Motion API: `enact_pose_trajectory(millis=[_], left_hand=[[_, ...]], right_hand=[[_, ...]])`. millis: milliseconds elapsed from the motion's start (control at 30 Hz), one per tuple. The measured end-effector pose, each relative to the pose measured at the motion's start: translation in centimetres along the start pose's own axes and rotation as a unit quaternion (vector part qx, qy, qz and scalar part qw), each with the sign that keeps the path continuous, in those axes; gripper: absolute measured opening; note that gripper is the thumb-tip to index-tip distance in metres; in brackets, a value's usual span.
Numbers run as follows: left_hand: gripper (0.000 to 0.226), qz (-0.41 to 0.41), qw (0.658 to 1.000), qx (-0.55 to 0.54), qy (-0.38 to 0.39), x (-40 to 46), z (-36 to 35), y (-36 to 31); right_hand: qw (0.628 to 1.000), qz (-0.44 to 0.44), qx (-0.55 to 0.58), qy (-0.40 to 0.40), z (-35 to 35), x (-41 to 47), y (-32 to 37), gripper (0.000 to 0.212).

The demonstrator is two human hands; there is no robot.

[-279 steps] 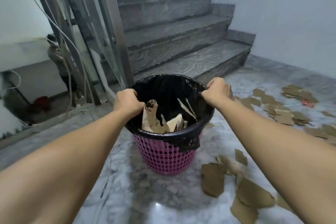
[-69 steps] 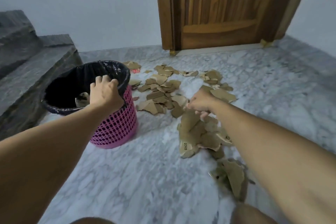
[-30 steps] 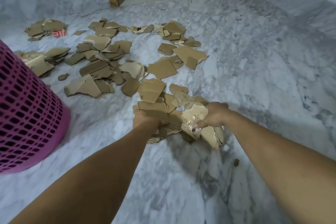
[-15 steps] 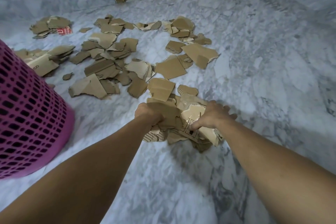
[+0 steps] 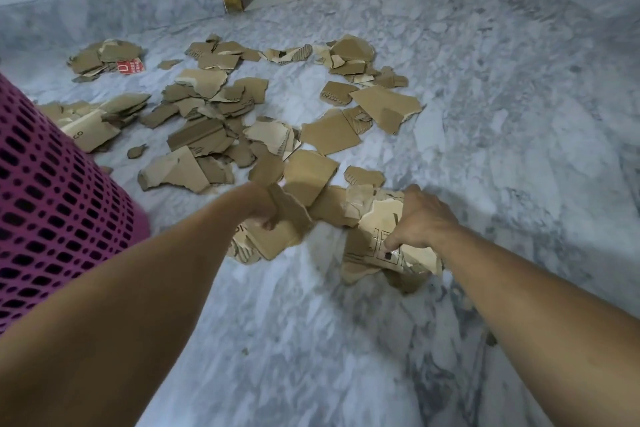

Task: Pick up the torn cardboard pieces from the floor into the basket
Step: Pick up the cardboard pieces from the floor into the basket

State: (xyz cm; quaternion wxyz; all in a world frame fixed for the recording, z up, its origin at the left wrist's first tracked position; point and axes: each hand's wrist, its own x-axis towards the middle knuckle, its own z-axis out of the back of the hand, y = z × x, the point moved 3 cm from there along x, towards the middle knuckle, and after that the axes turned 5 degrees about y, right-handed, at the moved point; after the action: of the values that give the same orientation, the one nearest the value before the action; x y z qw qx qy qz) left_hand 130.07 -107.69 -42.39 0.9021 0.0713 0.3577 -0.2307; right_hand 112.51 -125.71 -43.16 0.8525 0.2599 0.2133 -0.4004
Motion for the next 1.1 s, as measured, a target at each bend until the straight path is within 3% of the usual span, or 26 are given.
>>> enact_pose_trajectory(millis=[167,300,367,433,500,567,633,767,900,1033,1100], left_hand=[[0.044,0.0,0.997,-0.063,0.049,0.2,3.5,1.6],[0.031,-0.056,0.942,-0.33,0.026,1.7,4.1,0.3],[0.027,-0.064,0.926,-0.372,0.009,2.8,3.4,-1.2],[0.028,-0.048,0.93,-0.365,-0.02,4.3,2.3,-2.2],[0.052,-0.017,0.945,-0.324,-0.049,6.0,1.3,-2.9],[0.071,0.012,0.978,-0.195,-0.074,6.5,0.9,-3.4],[0.074,0.007,0.991,-0.103,-0.087,6.4,1.0,-3.9],[0.078,-0.025,0.989,-0.104,-0.098,6.6,1.4,-3.7],[0.11,-0.057,0.989,-0.123,-0.065,6.4,0.8,-4.4],[0.091,-0.08,0.986,-0.144,-0.033,6.0,0.3,-5.2],[0.093,-0.085,0.98,-0.18,-0.027,5.7,0.1,-5.2]], right_hand=[[1.0,0.002,-0.018,-0.014,1.5,0.3,-0.9,0.101],[0.999,-0.005,-0.027,-0.022,1.6,0.7,-1.2,0.098],[0.999,-0.006,-0.028,-0.026,1.4,0.9,-1.1,0.094],[0.999,-0.001,-0.029,-0.036,1.2,1.1,-0.9,0.088],[0.998,0.003,-0.031,-0.057,1.1,1.3,-0.9,0.079],[0.997,0.005,-0.03,-0.066,0.9,1.4,-0.9,0.075],[0.998,0.003,-0.026,-0.061,0.8,1.7,-1.0,0.076],[0.998,0.004,-0.019,-0.058,0.8,2.1,-0.8,0.074],[0.998,0.003,-0.009,-0.059,0.7,2.5,-0.4,0.075],[0.998,-0.004,0.005,-0.066,0.5,2.5,-0.4,0.075],[0.997,-0.015,0.034,-0.06,0.2,2.5,-0.7,0.078]])
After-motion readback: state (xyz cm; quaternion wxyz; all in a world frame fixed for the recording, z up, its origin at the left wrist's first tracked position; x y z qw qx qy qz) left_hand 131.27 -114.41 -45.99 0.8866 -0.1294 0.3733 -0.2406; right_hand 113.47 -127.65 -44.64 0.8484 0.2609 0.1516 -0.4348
